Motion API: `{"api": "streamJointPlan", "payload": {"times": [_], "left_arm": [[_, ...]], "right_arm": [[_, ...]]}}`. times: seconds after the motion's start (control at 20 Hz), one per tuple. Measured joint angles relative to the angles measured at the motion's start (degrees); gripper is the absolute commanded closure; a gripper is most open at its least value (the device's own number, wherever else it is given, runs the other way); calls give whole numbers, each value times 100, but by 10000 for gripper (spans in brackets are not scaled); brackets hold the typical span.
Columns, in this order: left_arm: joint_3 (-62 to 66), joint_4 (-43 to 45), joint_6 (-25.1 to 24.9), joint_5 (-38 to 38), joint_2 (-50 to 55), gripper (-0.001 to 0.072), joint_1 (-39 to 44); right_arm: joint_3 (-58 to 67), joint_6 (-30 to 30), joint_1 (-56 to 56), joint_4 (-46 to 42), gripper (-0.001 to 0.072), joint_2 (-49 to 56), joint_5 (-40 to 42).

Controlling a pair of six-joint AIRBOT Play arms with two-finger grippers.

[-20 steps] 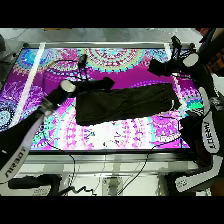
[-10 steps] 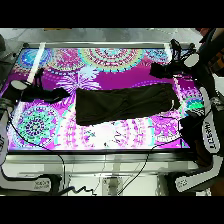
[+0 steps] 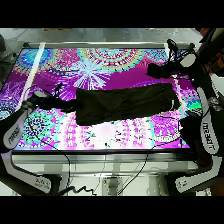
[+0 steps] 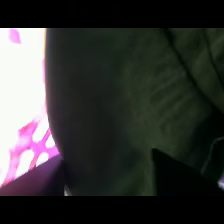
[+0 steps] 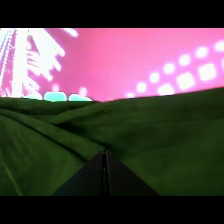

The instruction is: Fold the clothes and pants, and hang the long-sleeved shirts on hangers.

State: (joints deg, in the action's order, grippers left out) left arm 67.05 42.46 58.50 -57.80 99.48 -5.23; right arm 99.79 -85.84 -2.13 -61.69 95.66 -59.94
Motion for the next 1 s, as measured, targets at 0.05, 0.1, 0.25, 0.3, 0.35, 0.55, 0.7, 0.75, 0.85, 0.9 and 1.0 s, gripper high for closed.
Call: {"api": "streamJointPlan", "payload": {"times": [0.05, 0.1, 0.25, 0.3, 0.35, 0.55, 0.7, 0.75, 0.85, 0.9, 1.0], "left_arm": [[-2, -13, -7, 114, 42, 691, 94], [17, -48, -37, 192, 44, 692, 177], [197, -74, -46, 72, -127, 693, 238], [308, -35, -22, -85, -264, 693, 216], [450, 109, 92, -302, -437, 693, 184], [1283, 787, 841, -1578, -1394, 692, 55], [1779, 981, 1209, -2184, -2146, 692, 57], [1882, 986, 1270, -2258, -2380, 692, 70], [2009, 966, 1360, -2321, -2758, 692, 98], [2044, 953, 1384, -2326, -2885, 692, 109], [2092, 765, 1445, -2332, -3040, 691, 122]], "right_arm": [[-4, -2, -72, -2, 682, 17, 90], [-4, -2, -149, -9, 682, 55, 151], [-11, -4, -468, -17, 682, 273, 334], [-11, -7, -601, -17, 683, 378, 391], [-11, -15, -761, -15, 683, 514, 422], [-11, -267, -1471, 22, 683, 1128, 612], [-11, -450, -2061, 299, 683, 1517, 879], [-11, -501, -2277, 437, 683, 1626, 966], [-11, -616, -2708, 723, 683, 1794, 1224], [-11, -662, -2905, 839, 683, 1853, 1399], [-4, -721, -3268, 1012, 683, 1930, 1753]]}}
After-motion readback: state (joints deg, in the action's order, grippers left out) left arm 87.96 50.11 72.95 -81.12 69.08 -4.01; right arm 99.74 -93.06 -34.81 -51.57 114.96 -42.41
